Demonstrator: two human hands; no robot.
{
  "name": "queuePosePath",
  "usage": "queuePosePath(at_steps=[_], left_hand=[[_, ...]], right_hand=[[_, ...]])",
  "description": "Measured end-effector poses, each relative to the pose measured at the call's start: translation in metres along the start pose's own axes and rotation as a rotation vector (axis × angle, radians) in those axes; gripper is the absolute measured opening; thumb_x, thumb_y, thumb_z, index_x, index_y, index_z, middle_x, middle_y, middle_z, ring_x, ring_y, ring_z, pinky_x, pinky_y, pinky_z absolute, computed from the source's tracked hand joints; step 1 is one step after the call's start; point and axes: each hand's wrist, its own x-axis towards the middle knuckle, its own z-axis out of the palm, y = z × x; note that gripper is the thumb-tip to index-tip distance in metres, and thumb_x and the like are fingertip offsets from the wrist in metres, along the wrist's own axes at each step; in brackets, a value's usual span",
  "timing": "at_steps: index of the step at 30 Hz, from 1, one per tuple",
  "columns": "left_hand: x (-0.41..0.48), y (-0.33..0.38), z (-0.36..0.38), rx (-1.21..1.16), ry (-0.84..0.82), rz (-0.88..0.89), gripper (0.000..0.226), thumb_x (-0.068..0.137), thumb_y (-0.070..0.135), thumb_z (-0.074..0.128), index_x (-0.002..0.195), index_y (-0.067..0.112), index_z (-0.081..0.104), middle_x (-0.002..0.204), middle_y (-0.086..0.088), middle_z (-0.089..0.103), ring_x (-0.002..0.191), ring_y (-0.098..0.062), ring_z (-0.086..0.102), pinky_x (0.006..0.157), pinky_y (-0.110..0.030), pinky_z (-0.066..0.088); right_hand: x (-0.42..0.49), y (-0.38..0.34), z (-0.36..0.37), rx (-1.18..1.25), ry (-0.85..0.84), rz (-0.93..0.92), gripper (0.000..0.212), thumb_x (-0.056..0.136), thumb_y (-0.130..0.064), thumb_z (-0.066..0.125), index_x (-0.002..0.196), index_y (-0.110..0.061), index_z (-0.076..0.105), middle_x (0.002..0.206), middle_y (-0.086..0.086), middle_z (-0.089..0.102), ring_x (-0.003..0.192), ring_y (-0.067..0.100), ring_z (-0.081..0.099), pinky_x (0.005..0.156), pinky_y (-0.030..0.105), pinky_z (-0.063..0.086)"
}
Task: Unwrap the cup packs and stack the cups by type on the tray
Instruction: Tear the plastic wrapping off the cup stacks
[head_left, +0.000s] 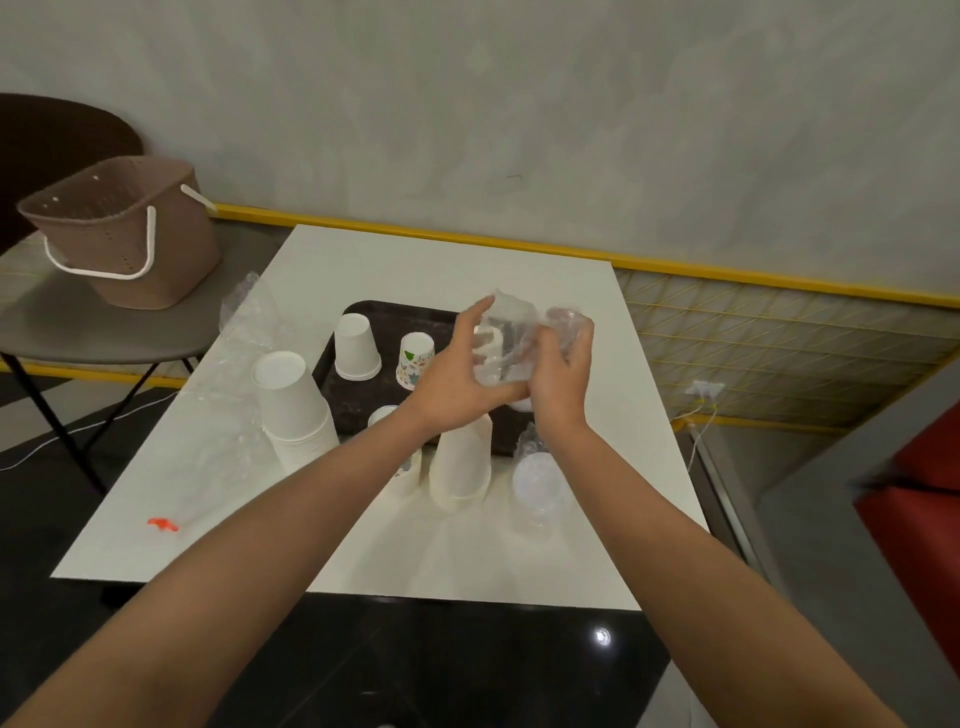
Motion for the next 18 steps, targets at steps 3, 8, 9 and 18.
queuePosePath(at_steps=[3, 8, 9, 18], left_hand=[[-0.002, 0.01, -0.009, -0.267, -0.033, -0.054, 0.089, 0.076, 0.038, 0.075, 0.144, 0.037, 0.019, 0.144, -0.002, 0.041, 0.121, -0.009, 0.052, 0.103, -0.038, 0.045], [-0.006, 0.022, -0.028, -0.289, 0.087, -0.023, 0.06, 0.086, 0.034, 0.066, 0.137, 0.039, 0.035, 0.142, 0.007, 0.042, 0.128, -0.014, 0.046, 0.106, -0.038, 0.042], [-0.007, 0.022, -0.032, -0.298, 0.088, -0.02, 0.054, 0.087, 0.031, 0.065, 0.135, 0.036, 0.04, 0.135, 0.006, 0.049, 0.124, -0.013, 0.05, 0.104, -0.038, 0.045], [0.009, 0.014, -0.117, -0.26, 0.327, 0.013, 0.041, 0.078, -0.005, 0.067, 0.113, 0.014, 0.055, 0.104, -0.004, 0.064, 0.089, -0.013, 0.064, 0.069, -0.019, 0.055]], right_hand=[[0.001, -0.002, 0.01, 0.02, -0.096, 0.102, 0.035, 0.084, -0.023, 0.048, 0.118, -0.015, 0.049, 0.104, -0.002, 0.059, 0.098, 0.017, 0.058, 0.079, 0.031, 0.051], [-0.004, 0.0, 0.034, -0.04, -0.155, 0.133, 0.021, 0.093, -0.024, 0.047, 0.113, -0.026, 0.041, 0.126, 0.005, 0.048, 0.113, 0.019, 0.051, 0.083, 0.029, 0.045], [-0.004, 0.001, 0.04, -0.026, -0.153, 0.165, 0.021, 0.093, -0.025, 0.048, 0.112, -0.026, 0.039, 0.128, 0.007, 0.046, 0.112, 0.02, 0.052, 0.081, 0.03, 0.046], [0.004, -0.012, 0.115, 0.135, -0.315, 0.193, 0.046, 0.08, -0.049, 0.045, 0.114, -0.02, 0.053, 0.128, 0.014, 0.052, 0.108, 0.021, 0.055, 0.079, 0.027, 0.048]])
